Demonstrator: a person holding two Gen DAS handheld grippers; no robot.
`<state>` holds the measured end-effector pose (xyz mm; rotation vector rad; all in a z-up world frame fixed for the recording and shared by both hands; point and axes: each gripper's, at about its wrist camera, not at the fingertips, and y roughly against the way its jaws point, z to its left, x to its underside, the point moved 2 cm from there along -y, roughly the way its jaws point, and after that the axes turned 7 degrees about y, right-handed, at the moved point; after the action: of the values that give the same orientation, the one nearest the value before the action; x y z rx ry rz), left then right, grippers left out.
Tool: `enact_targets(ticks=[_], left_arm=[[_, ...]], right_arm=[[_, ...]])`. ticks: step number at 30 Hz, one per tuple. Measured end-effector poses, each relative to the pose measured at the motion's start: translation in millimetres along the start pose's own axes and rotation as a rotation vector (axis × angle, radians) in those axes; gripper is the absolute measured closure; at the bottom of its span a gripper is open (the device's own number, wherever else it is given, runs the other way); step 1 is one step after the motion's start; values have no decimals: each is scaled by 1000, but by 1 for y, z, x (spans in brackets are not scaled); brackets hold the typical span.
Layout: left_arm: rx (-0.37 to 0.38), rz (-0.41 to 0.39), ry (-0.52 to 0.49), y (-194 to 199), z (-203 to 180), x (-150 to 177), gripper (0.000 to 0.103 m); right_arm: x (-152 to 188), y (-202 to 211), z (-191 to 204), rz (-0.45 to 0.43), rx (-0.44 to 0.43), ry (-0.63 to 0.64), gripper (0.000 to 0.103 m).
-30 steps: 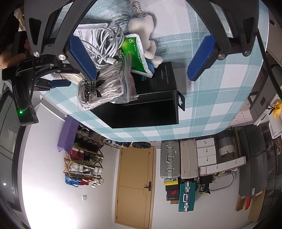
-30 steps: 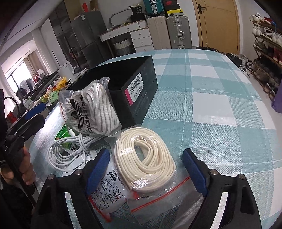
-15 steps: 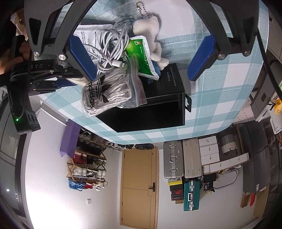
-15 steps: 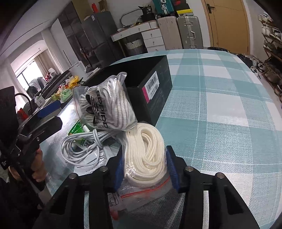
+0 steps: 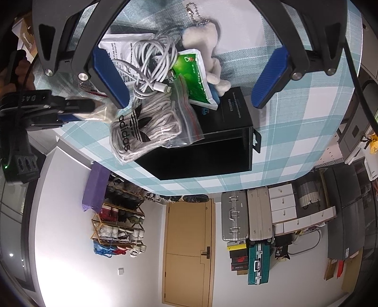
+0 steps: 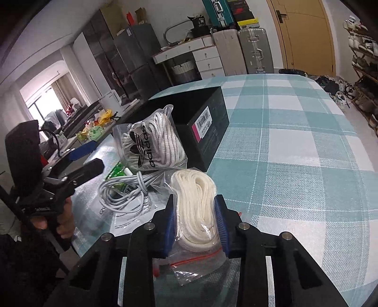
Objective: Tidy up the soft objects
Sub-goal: 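Grasp the Adidas cord bag with the left gripper while the right gripper holds the rope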
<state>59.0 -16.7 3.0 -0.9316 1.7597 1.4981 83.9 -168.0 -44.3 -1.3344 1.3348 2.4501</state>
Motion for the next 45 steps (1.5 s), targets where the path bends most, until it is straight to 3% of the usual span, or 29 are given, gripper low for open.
enact_targets(ticks=[15, 22, 24, 26, 30, 35, 45], left_arm=[[6, 29, -31, -14, -16, -9, 0], [74, 60, -47, -23, -22, -13, 4], [102, 73, -53, -25, -24, -12, 13], [126, 85, -55, -27, -25, -11, 14], [158, 108, -74, -33, -31, -9, 42], [143, 104, -57, -34, -26, -7, 67], [184, 83, -20, -19, -17, -1, 89]], right_arm=[[6, 19, -4, -51, 6, -25, 72], [0, 7, -5, -47, 9, -33, 72], [-1, 5, -5, -44, 10, -33, 72], [-3, 2, -5, -40, 8, -33, 72], [-6, -1, -1, -38, 0, -17, 72], [-7, -5, 2, -29, 2, -9, 73], [-8, -6, 3, -36, -1, 0, 72]])
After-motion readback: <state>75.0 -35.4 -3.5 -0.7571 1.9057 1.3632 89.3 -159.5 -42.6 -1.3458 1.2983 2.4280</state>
